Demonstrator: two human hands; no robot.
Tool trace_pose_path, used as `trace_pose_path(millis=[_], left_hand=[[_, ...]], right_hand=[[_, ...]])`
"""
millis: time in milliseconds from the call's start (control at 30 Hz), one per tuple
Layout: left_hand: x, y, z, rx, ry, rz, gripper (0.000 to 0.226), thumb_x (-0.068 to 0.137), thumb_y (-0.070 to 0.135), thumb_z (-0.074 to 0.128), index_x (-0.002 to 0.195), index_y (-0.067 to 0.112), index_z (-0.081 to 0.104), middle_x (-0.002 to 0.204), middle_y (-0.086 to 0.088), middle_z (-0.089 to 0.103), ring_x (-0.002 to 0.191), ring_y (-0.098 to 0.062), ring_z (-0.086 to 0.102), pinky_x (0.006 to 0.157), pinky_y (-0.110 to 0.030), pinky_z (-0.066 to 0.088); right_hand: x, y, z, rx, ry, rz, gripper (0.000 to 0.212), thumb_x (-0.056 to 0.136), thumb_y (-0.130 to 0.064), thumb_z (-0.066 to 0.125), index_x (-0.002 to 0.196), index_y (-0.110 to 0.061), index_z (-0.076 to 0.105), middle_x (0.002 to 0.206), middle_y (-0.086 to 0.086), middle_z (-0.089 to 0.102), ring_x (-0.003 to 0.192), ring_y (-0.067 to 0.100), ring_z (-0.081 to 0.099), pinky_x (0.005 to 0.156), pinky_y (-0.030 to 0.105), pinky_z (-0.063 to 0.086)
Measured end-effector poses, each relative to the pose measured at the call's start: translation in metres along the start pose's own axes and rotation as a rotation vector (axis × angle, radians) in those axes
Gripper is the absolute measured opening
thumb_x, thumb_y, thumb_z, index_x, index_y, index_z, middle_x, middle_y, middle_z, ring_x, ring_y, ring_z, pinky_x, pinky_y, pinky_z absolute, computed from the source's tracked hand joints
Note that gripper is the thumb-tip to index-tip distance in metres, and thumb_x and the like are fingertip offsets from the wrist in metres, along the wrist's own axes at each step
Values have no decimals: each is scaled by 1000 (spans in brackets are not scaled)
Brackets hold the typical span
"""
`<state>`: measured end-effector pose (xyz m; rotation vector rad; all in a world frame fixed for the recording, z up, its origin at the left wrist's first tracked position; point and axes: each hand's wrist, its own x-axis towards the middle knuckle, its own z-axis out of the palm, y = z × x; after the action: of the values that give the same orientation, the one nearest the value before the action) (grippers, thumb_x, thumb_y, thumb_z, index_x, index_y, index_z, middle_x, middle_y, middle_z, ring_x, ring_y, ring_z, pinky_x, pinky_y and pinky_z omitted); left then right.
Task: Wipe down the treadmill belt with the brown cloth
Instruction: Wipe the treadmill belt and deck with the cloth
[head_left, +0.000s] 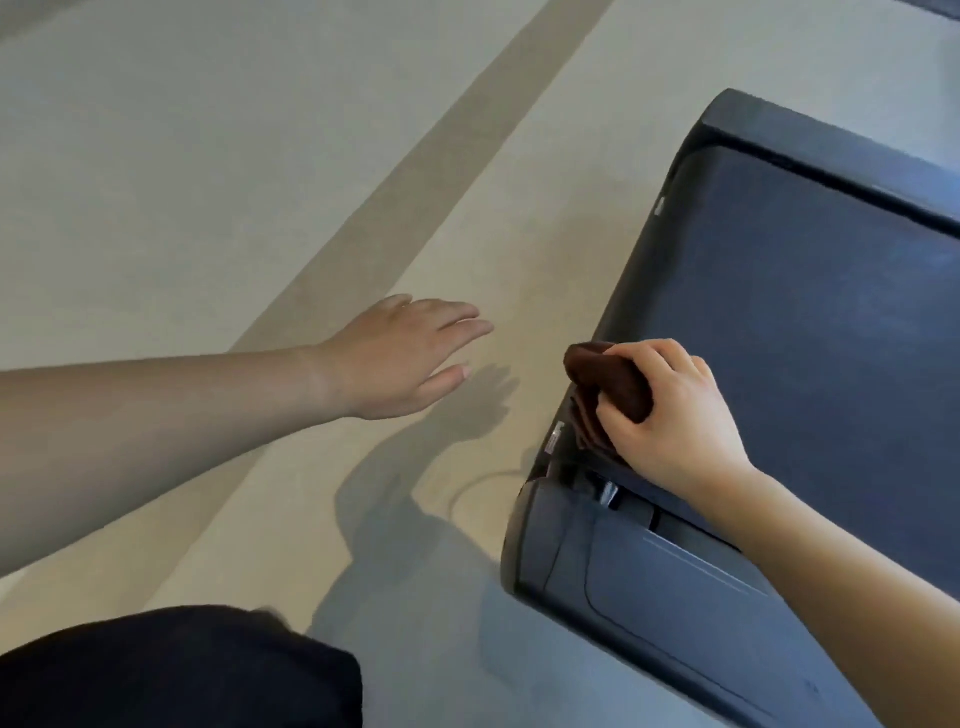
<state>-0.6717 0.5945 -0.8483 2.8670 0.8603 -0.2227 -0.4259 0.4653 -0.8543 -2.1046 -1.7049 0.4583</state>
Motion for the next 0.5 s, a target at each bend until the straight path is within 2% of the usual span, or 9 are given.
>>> trace_pose_path(millis=[167, 367, 500], left_hand=[[-92, -26, -47, -138, -36, -264, 54, 95, 46, 26, 146, 27, 25, 153, 1, 25, 137, -19, 30, 108, -43, 26], [-214, -32, -120, -336, -27, -620, 55, 96, 45, 26, 147, 26, 20, 155, 1, 20, 139, -19, 26, 112, -47, 20], [-292, -28, -193, -477, -17, -846, 55, 96, 46, 26, 148, 27, 17, 156, 3, 17, 140, -18, 22, 113, -47, 16]], right_hand=[[12, -108, -11, 118, -127, -24, 38, 78, -34, 54, 116, -33, 56, 115, -15, 51, 110, 18, 45, 87, 28, 35], [17, -253, -37, 172, -311, -138, 44, 74, -39, 51, 117, -29, 55, 118, -9, 52, 106, 17, 47, 83, 27, 36], [7, -357, -76, 157, -449, -218, 40, 78, -31, 57, 118, -28, 54, 119, -7, 52, 105, 18, 46, 81, 29, 38]])
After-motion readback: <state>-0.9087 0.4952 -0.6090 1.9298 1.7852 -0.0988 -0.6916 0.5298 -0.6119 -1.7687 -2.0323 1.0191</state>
